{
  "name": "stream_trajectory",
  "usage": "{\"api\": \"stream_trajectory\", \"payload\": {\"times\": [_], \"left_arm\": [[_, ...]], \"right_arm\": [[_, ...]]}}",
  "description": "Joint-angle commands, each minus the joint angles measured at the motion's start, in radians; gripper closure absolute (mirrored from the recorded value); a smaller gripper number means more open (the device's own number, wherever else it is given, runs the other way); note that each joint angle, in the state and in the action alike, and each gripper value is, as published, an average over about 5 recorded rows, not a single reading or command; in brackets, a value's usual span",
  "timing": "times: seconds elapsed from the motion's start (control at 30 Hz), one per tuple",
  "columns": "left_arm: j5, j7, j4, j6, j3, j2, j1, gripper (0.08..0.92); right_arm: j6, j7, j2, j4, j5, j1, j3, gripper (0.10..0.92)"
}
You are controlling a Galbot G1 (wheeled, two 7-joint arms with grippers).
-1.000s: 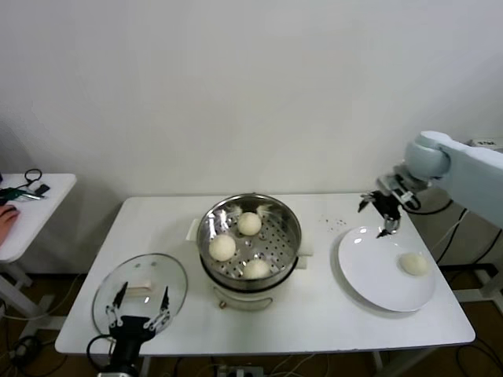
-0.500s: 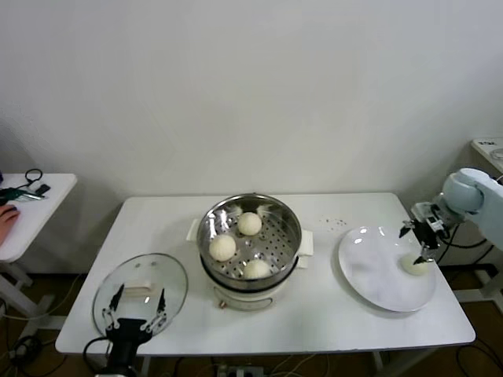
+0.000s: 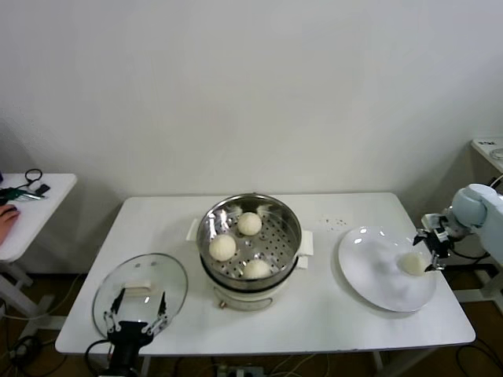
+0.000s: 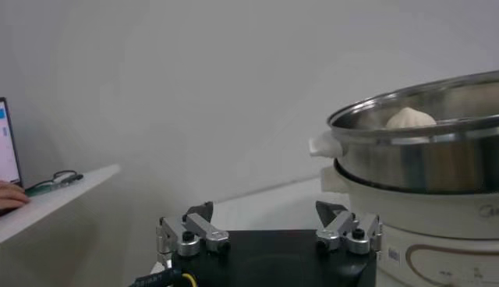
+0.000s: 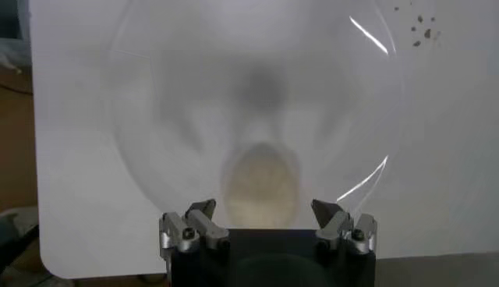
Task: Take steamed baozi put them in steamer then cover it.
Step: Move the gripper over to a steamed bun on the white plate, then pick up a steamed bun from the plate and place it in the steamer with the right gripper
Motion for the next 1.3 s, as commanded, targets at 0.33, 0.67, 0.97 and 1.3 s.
{"api": "stream_trajectory", "payload": {"times": [0.33,0.67,0.97,1.3], "left_arm": [[0.002,-0.001,0.015,0.000,-0.004,-0.007,-0.004,0.177],[0.002,-0.001,0.018,0.001,-0.003,-0.009,-0.007,0.177],[0.003,-0.002,0.023,-0.002,-0.002,-0.008,-0.005,0.177],[0.002,-0.002,0.021,-0.003,-0.002,-0.009,-0.004,0.177]], "right_arm": [[0.046,-0.002,0.143,-0.188,-0.110,-0.038,0.069,0.203],[0.050,-0.025,0.140,-0.196,-0.121,-0.037,0.069,0.206],[0.051,-0.028,0.148,-0.212,-0.126,-0.034,0.069,0.290],[0.040,-0.024,0.136,-0.189,-0.060,0.003,0.030,0.330]]}}
